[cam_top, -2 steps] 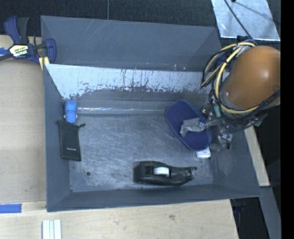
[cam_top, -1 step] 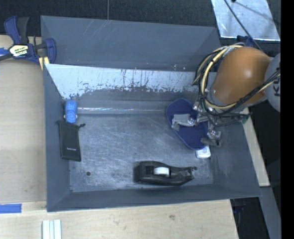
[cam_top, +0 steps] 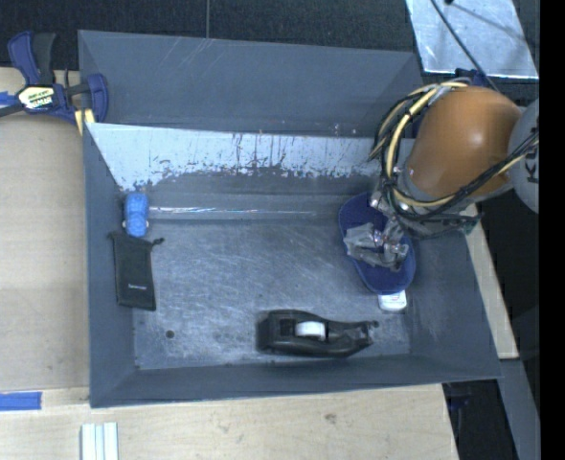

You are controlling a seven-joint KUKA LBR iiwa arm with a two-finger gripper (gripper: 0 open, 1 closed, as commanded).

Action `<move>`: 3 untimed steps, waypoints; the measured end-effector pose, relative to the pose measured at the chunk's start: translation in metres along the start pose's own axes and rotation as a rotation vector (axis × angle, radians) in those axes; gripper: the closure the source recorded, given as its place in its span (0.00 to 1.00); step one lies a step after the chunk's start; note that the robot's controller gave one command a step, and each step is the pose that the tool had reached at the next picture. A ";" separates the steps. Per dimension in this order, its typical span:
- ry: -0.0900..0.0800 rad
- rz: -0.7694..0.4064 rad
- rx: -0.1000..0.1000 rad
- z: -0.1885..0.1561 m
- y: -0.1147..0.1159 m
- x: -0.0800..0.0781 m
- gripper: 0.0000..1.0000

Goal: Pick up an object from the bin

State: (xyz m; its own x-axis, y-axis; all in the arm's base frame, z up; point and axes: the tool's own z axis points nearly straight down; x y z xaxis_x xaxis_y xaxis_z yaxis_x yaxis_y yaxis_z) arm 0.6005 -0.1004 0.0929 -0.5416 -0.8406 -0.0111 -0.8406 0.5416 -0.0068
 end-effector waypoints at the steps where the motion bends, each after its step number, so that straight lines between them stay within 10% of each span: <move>1: 0.010 -0.169 -0.001 -0.108 0.050 0.093 1.00; 2: 0.010 0.033 -0.009 -0.042 0.063 0.048 1.00; 3: 0.009 0.034 -0.006 -0.044 0.061 0.049 0.00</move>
Offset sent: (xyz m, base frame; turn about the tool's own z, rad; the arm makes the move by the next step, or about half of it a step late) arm -0.0927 -0.0484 0.1028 -0.1736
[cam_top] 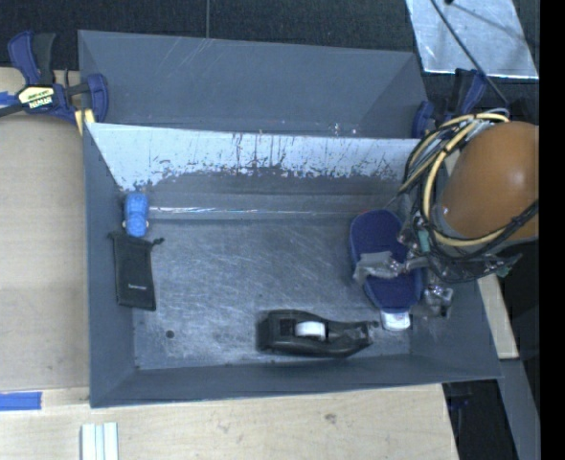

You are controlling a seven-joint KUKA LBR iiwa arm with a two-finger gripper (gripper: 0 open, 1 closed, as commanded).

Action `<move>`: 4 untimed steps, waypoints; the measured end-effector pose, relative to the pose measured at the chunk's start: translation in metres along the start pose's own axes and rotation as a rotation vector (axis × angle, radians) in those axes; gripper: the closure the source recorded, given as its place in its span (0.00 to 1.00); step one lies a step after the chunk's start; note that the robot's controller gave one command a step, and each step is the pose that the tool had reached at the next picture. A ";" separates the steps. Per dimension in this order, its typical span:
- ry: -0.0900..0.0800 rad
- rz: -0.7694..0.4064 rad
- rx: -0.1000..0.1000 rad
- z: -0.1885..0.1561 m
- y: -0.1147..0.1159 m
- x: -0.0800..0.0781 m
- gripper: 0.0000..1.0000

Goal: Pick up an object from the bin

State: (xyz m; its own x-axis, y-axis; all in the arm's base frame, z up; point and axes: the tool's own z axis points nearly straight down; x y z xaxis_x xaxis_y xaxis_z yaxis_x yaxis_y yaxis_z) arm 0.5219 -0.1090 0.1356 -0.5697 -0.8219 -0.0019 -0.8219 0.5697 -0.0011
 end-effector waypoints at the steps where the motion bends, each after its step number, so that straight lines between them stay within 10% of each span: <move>1: -0.017 -0.447 -0.010 0.056 -0.024 -0.008 0.00; 2: -0.004 -0.442 0.003 0.055 -0.031 0.000 1.00; 4: -0.001 -0.418 0.003 -0.009 -0.038 -0.010 1.00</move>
Offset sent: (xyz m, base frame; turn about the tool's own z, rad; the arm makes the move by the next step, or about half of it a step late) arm 0.0227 -0.0204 -0.0583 -0.4424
